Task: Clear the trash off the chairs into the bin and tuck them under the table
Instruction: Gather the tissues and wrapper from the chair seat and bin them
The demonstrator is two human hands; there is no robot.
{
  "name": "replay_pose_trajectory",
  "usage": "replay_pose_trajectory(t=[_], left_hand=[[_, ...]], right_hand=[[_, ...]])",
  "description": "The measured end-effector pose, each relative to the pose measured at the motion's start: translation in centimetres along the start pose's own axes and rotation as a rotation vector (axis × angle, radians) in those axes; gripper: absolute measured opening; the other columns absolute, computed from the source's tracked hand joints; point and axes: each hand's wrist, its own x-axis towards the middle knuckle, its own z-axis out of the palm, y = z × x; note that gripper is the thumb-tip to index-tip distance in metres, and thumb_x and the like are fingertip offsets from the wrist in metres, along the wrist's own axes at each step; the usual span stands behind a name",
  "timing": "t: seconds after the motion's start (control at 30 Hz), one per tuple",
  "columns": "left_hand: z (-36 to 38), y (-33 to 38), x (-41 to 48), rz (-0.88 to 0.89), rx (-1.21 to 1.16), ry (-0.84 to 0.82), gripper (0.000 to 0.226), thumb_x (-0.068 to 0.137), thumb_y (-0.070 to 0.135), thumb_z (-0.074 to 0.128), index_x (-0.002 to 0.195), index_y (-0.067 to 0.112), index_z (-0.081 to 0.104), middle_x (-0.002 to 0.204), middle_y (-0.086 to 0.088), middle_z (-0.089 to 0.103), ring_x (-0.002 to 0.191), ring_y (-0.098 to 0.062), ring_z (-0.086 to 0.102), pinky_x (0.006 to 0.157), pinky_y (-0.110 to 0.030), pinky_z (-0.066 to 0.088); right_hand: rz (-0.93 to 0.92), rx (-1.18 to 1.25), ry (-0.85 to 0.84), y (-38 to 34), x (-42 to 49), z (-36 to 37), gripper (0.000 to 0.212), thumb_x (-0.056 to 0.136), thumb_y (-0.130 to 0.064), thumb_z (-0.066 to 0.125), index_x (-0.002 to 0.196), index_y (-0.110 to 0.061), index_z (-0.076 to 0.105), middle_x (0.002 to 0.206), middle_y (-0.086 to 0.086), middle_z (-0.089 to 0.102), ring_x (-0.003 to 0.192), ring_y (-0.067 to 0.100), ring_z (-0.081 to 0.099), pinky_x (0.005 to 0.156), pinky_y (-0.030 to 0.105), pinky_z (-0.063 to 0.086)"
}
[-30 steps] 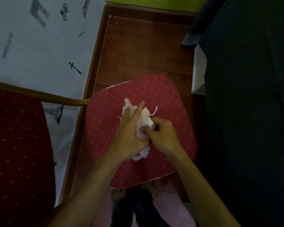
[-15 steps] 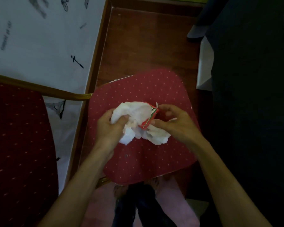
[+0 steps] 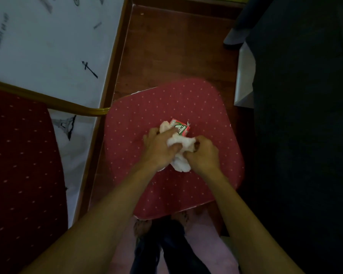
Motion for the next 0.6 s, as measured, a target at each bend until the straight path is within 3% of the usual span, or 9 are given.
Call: replay_pose_trajectory(t=[0.1, 0.23, 0.3, 0.37, 0.47, 0.53, 0.6], left_hand=[[0.8, -0.4, -0.6, 0.026, 0.116, 0.039, 0.055, 0.084, 0.034, 0.064, 0.138, 0.032, 0.055, 0.13, -0.008, 0.05, 0.119, -0.029, 0.043, 0.104, -0.04, 0.036], [1.4, -1.6, -1.6, 0.087, 0.12, 0.162, 0.055, 0.08, 0.007, 0.065, 0.133, 0.019, 0.063, 0.121, -0.017, 0.057, 0.108, -0.036, 0.052, 0.095, -0.043, 0.044], [1.6, -2.0, -1.9, 0.082, 0.112, 0.184, 0.049, 0.081, 0.01, 0.062, 0.129, 0.021, 0.066, 0.117, -0.014, 0.059, 0.105, -0.034, 0.056, 0.092, -0.043, 0.048], [1.5, -2.0, -2.1, 0.092, 0.087, 0.208, 0.039, 0.09, 0.029, 0.047, 0.12, 0.024, 0.071, 0.11, -0.009, 0.064, 0.101, -0.029, 0.059, 0.088, -0.041, 0.051], [0.7, -1.3, -2.2, 0.097, 0.017, 0.225, 0.033, 0.099, 0.02, 0.044, 0.111, 0.019, 0.075, 0.103, -0.007, 0.069, 0.095, -0.023, 0.062, 0.083, -0.032, 0.048], [-0.1, -0.6, -2.5, 0.022, -0.067, 0.198, 0.033, 0.099, 0.015, 0.044, 0.113, 0.021, 0.074, 0.112, 0.004, 0.069, 0.097, -0.015, 0.061, 0.083, -0.029, 0.047], [-0.8, -0.5, -2.8, -0.099, -0.2, 0.154, 0.039, 0.095, 0.014, 0.046, 0.124, 0.024, 0.069, 0.133, 0.008, 0.062, 0.112, -0.016, 0.062, 0.092, -0.031, 0.05]], right_hand=[[0.041, 0.055, 0.129, 1.0, -1.4, -0.2, 0.03, 0.083, -0.007, 0.067, 0.111, -0.011, 0.075, 0.101, 0.009, 0.077, 0.091, 0.025, 0.071, 0.074, 0.027, 0.052], [0.096, 0.111, 0.264, 1.9, -1.4, 0.4, 0.038, 0.079, -0.026, 0.062, 0.115, -0.023, 0.073, 0.106, 0.013, 0.073, 0.097, 0.033, 0.069, 0.086, 0.042, 0.058], [0.101, 0.209, 0.279, 1.1, -0.7, 0.8, 0.042, 0.079, -0.035, 0.057, 0.116, -0.021, 0.072, 0.107, 0.013, 0.072, 0.099, 0.033, 0.067, 0.089, 0.041, 0.056], [0.102, 0.288, 0.24, -0.3, 0.1, 1.2, 0.041, 0.085, -0.041, 0.056, 0.118, -0.021, 0.069, 0.108, 0.009, 0.073, 0.101, 0.029, 0.067, 0.09, 0.044, 0.056], [0.09, 0.338, 0.132, -2.3, 1.0, 2.4, 0.04, 0.09, -0.044, 0.063, 0.124, -0.023, 0.063, 0.109, 0.001, 0.073, 0.099, 0.022, 0.069, 0.089, 0.043, 0.058], [0.111, 0.307, 0.085, -3.3, 1.5, 3.1, 0.047, 0.085, -0.045, 0.072, 0.123, -0.02, 0.059, 0.109, -0.001, 0.073, 0.097, 0.021, 0.071, 0.088, 0.04, 0.059], [0.124, 0.244, 0.073, -3.7, 1.9, 3.3, 0.051, 0.081, -0.041, 0.078, 0.122, -0.017, 0.059, 0.108, 0.0, 0.072, 0.095, 0.02, 0.069, 0.085, 0.034, 0.056]])
